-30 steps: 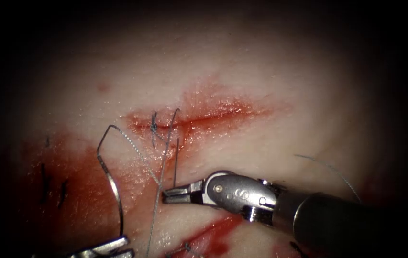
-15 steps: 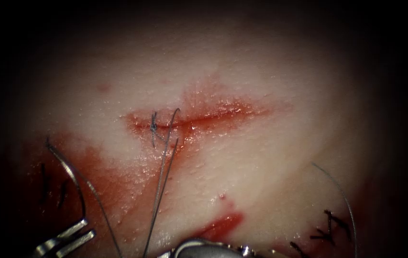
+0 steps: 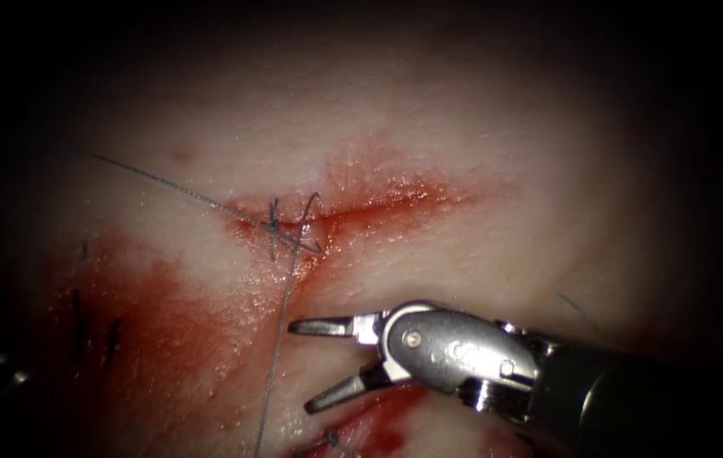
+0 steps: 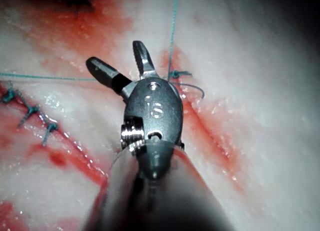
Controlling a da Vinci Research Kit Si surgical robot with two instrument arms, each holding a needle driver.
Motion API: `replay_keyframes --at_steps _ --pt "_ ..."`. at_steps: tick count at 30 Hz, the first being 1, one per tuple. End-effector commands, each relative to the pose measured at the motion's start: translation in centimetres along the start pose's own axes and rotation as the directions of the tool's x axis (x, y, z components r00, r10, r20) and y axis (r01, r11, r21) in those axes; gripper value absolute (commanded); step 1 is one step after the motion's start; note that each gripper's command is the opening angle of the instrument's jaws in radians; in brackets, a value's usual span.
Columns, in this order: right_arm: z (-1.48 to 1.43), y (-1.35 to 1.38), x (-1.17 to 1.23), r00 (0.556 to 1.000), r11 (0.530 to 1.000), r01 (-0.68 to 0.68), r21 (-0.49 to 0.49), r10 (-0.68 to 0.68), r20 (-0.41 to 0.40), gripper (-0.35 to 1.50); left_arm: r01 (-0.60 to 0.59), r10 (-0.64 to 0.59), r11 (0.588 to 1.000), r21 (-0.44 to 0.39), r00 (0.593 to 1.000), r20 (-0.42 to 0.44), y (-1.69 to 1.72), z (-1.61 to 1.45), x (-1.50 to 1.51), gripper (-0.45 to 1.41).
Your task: Wound Closure
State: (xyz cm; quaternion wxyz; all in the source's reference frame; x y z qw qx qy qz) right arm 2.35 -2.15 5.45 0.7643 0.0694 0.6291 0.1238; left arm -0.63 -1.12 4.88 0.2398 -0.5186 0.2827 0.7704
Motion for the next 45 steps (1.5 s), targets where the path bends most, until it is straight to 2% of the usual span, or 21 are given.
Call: replay_keyframes --at_steps 1,8,11,16,22,29,31,34,36,45 --pt "-0.05 0.19 -0.13 1.000 1.000 0.004 -0.016 -0.004 0.012 1.25 -0.002 0.002 1.000 0.002 1.000 0.000 -0.01 0.06 -0.04 -0.38" --pt "-0.13 0.49 -0.67 0.999 0.995 0.006 -0.101 -0.001 0.051 1.21 -0.013 0.012 1.000 0.022 1.000 0.017 -0.01 0.12 -0.13 -0.38" --pt "-0.03 0.61 -0.90 0.998 0.992 0.002 -0.124 0.006 0.060 1.21 -0.014 0.014 1.000 0.026 1.000 0.019 0.00 0.18 -0.18 -0.42" --pt "0.25 0.69 -1.18 0.998 0.995 0.020 -0.100 -0.013 0.068 1.13 -0.024 0.023 0.999 0.030 1.000 0.020 0.02 0.25 -0.32 -0.45" --pt "0.61 0.71 -1.36 0.993 0.995 0.040 -0.096 -0.028 0.116 1.04 -0.026 0.026 0.999 0.028 1.000 0.012 0.01 0.31 -0.46 -0.45" --pt "0.81 0.74 -1.67 0.985 0.994 0.070 -0.083 -0.056 0.163 0.88 -0.029 0.030 0.999 0.017 1.000 -0.009 0.02 0.30 -0.50 -0.45" --pt "0.82 0.74 -1.75 0.984 0.995 0.060 -0.081 -0.045 0.172 0.78 -0.031 0.031 0.999 0.015 0.999 -0.012 0.03 0.30 -0.50 -0.45" --pt "0.82 0.75 -1.80 0.984 0.995 0.054 -0.083 -0.039 0.174 0.47 -0.034 0.034 0.999 0.021 0.999 -0.009 0.07 0.31 -0.49 -0.45" --pt "0.82 0.75 -1.81 0.984 0.996 0.054 -0.075 -0.040 0.174 -0.35 -0.035 0.035 0.999 0.018 0.999 -0.016 0.09 0.31 -0.49 -0.45" --pt "0.73 0.72 -1.68 0.985 0.998 0.041 -0.054 -0.032 0.170 -0.35 -0.039 0.040 0.999 0.008 0.999 -0.037 0.09 0.34 -0.60 -0.45"
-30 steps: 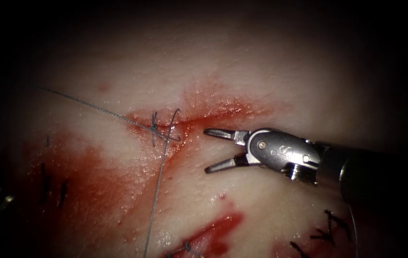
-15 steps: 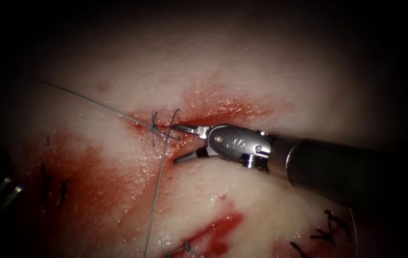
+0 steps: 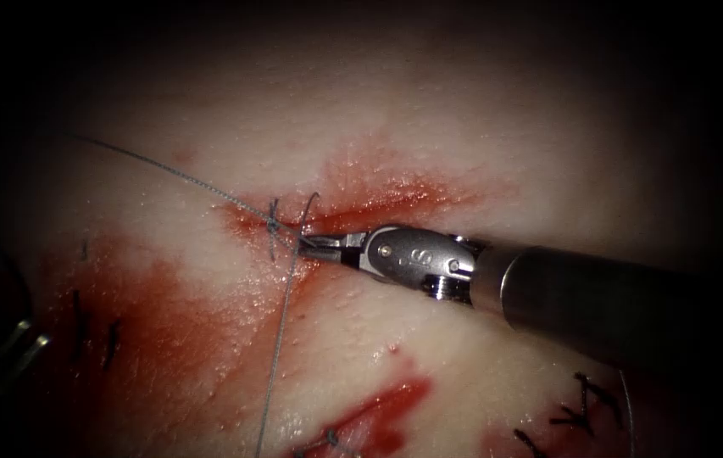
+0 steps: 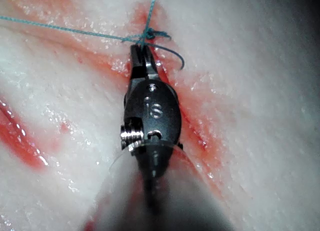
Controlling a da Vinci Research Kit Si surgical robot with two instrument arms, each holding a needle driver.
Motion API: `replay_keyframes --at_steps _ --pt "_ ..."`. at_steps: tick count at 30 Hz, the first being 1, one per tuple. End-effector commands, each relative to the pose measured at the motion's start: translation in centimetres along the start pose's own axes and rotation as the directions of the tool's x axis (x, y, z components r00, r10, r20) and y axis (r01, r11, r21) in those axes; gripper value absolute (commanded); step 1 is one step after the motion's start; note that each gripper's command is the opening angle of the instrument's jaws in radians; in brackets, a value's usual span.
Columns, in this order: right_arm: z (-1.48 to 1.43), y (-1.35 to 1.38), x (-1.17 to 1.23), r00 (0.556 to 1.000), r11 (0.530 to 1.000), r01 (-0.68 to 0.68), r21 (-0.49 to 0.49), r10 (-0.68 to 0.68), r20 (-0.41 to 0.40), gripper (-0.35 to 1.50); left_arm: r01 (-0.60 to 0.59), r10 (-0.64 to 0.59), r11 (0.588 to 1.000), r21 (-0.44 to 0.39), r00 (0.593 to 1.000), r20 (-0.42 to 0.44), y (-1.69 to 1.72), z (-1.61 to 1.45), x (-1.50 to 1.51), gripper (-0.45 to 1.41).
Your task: Wound Closure
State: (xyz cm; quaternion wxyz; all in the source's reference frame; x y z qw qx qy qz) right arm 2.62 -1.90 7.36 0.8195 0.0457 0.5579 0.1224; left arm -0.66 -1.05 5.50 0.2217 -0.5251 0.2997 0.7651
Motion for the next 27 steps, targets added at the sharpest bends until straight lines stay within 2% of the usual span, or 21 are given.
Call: replay_keyframes --at_steps 1,5,8,18,22,27 --pt "0.05 -0.02 0.02 1.000 1.000 0.001 0.006 -0.001 -0.004 -0.35 -0.001 0.001 1.000 0.003 1.000 -0.005 0.01 0.08 -0.06 -0.45" --pt "-0.04 -0.24 0.13 1.000 0.999 -0.012 0.033 0.012 -0.008 -0.35 -0.008 0.008 1.000 0.002 1.000 -0.007 0.06 0.12 -0.18 -0.45" --pt "-0.12 -0.48 0.29 1.000 0.998 -0.011 0.062 0.011 -0.006 -0.35 -0.018 0.018 1.000 0.001 1.000 -0.007 0.13 0.17 -0.28 -0.45" --pt "-0.50 -1.26 1.20 1.000 0.981 -0.023 0.191 0.021 0.012 -0.35 -0.035 0.036 0.998 -0.051 0.999 0.032 0.47 0.46 -0.80 -0.45" --pt "-0.58 -1.63 1.54 0.999 0.952 -0.046 0.303 0.045 0.010 -0.35 -0.029 0.033 0.997 -0.071 0.998 0.053 0.59 0.53 -1.00 -0.45" --pt "-0.61 -2.01 1.89 0.997 0.916 -0.066 0.396 0.075 -0.009 -0.35 -0.033 0.039 0.996 -0.084 0.997 0.067 0.66 0.56 -1.13 -0.45"
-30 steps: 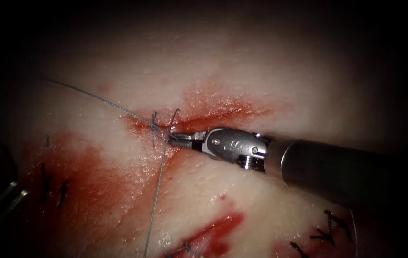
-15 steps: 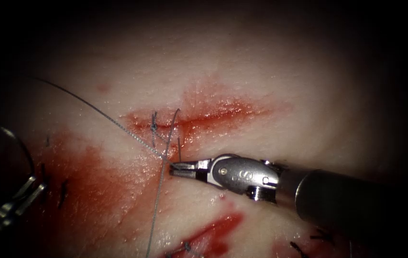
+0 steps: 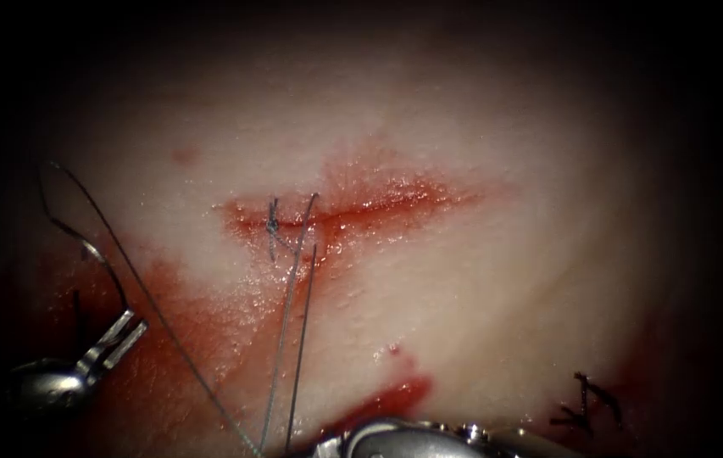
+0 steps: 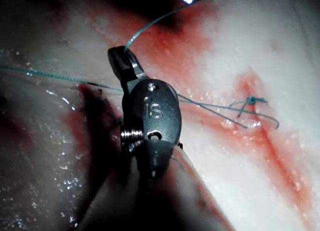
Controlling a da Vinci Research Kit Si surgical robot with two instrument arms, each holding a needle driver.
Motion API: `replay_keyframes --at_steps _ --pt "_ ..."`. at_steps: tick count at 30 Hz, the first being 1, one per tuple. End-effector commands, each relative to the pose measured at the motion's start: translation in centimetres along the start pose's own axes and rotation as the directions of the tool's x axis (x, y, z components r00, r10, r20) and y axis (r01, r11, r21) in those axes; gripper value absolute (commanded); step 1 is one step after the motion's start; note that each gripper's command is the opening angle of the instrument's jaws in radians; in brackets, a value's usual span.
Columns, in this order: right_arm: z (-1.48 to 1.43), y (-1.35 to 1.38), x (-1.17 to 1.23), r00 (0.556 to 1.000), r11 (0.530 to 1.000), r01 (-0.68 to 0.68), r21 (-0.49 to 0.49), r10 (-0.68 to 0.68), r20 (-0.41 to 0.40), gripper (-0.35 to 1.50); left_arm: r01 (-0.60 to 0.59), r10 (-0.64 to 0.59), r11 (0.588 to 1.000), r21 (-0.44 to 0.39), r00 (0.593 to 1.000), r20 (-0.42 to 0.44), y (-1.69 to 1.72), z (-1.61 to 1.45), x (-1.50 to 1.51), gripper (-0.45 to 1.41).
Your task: Wound Closure
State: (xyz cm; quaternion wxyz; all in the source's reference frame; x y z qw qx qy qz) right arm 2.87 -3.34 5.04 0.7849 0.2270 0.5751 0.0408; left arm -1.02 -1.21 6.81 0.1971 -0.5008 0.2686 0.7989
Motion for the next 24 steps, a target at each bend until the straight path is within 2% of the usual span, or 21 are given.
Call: replay_keyframes --at_steps 1,4,6,7,8,10,11,12,15,19,24 --pt "0.17 -0.10 0.13 1.000 1.000 0.004 0.024 -0.004 -0.012 -0.35 -0.003 0.003 1.000 0.001 1.000 -0.003 0.01 0.08 -0.04 -0.45" --pt "0.21 -0.13 0.21 1.000 1.000 0.008 0.025 -0.008 -0.023 -0.35 -0.003 0.003 1.000 0.002 1.000 -0.001 0.00 0.07 -0.04 -0.45" --pt "0.22 -0.03 0.23 0.999 1.000 0.002 0.010 -0.002 -0.038 -0.35 -0.003 0.003 1.000 0.002 1.000 0.000 -0.01 0.06 -0.03 -0.45" --pt "0.22 0.03 0.23 0.999 1.000 -0.001 0.003 0.001 -0.049 -0.27 -0.003 0.003 1.000 0.002 1.000 0.001 -0.02 0.05 -0.03 -0.45" --pt "0.19 0.12 0.22 0.998 1.000 -0.007 -0.026 0.006 -0.060 0.25 -0.003 0.003 1.000 0.002 1.000 0.002 -0.02 0.04 -0.03 -0.45" --pt "0.13 0.27 0.21 0.997 0.996 -0.028 -0.082 0.022 -0.075 0.98 -0.002 0.002 1.000 0.000 1.000 0.003 -0.06 0.02 -0.03 -0.45" --pt "0.08 0.37 0.20 0.996 0.992 -0.025 -0.121 0.014 -0.091 1.26 -0.002 0.002 1.000 -0.001 1.000 0.003 -0.08 0.00 -0.04 -0.45" --pt "0.02 0.45 0.20 0.994 0.988 -0.025 -0.152 0.009 -0.108 1.36 -0.002 0.002 1.000 -0.003 1.000 0.003 -0.10 -0.01 -0.05 -0.45" --pt "-0.19 0.68 0.18 0.989 0.979 -0.012 -0.204 -0.019 -0.149 1.43 -0.001 0.001 1.000 0.002 1.000 0.016 -0.20 -0.08 -0.09 -0.45" --pt "-0.47 0.89 0.11 0.985 0.970 0.001 -0.243 -0.044 -0.169 1.43 0.008 -0.009 1.000 0.028 1.000 0.026 -0.33 -0.20 -0.16 -0.45" --pt "-0.80 1.12 -0.09 0.987 0.951 0.052 -0.306 -0.096 -0.131 1.38 -0.005 0.003 0.998 0.062 0.999 0.046 -0.49 -0.33 -0.24 -0.45"
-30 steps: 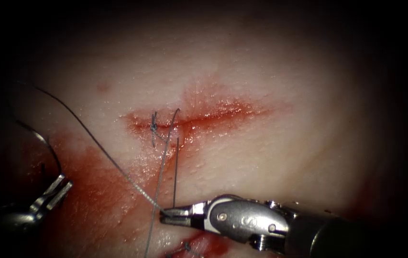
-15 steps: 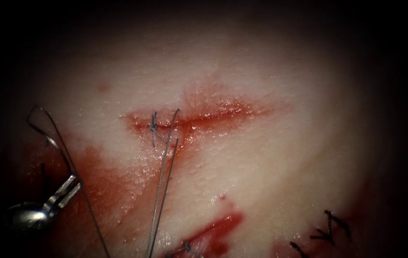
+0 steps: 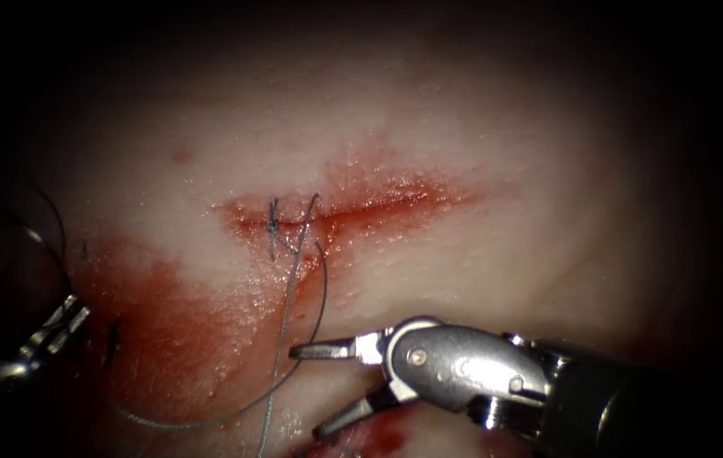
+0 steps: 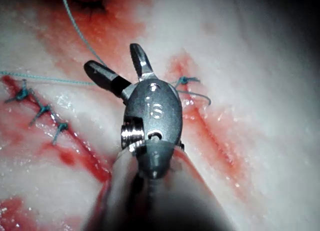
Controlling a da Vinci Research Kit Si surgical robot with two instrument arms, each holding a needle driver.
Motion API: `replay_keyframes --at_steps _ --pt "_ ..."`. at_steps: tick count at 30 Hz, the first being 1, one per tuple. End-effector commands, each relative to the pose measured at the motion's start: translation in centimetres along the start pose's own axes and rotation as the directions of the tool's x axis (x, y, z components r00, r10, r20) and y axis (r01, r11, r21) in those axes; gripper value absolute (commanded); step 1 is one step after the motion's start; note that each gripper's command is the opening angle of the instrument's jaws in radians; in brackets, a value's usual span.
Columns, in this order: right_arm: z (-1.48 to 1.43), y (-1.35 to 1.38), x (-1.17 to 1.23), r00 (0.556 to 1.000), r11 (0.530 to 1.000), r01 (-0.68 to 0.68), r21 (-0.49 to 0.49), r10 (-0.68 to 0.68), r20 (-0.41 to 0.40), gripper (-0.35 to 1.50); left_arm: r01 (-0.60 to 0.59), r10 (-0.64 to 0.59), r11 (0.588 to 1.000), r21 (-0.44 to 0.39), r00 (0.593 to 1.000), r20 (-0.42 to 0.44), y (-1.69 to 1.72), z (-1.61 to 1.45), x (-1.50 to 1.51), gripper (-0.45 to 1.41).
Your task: Wound Closure
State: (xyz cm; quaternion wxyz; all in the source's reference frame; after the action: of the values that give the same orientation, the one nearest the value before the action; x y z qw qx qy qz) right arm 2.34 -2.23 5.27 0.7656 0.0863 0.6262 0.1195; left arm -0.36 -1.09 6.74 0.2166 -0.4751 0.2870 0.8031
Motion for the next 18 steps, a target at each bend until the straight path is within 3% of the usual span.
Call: replay_keyframes --at_steps 1,8,11,14,18 --pt "-0.02 0.19 -0.14 1.000 1.000 0.028 -0.013 -0.028 0.004 1.36 -0.001 0.001 1.000 0.010 1.000 -0.001 -0.01 0.07 -0.04 -0.45" --pt "-0.04 0.58 -0.65 0.990 0.989 0.136 -0.058 -0.133 0.052 1.31 -0.004 0.004 1.000 0.025 1.000 0.007 -0.02 0.07 -0.08 -0.45" --pt "0.08 0.71 -0.85 0.945 0.945 0.321 -0.064 -0.315 0.086 1.26 -0.005 0.005 1.000 0.031 1.000 0.009 0.03 0.10 -0.07 -0.45" --pt "0.23 0.82 -1.01 0.911 0.916 0.398 -0.055 -0.388 0.136 1.23 -0.007 0.007 0.999 0.032 1.000 0.005 0.07 0.13 -0.08 -0.45" --pt "0.39 0.94 -1.23 0.899 0.909 0.414 -0.049 -0.399 0.180 1.19 -0.008 0.008 0.999 0.033 1.000 0.005 0.08 0.13 -0.09 -0.45"
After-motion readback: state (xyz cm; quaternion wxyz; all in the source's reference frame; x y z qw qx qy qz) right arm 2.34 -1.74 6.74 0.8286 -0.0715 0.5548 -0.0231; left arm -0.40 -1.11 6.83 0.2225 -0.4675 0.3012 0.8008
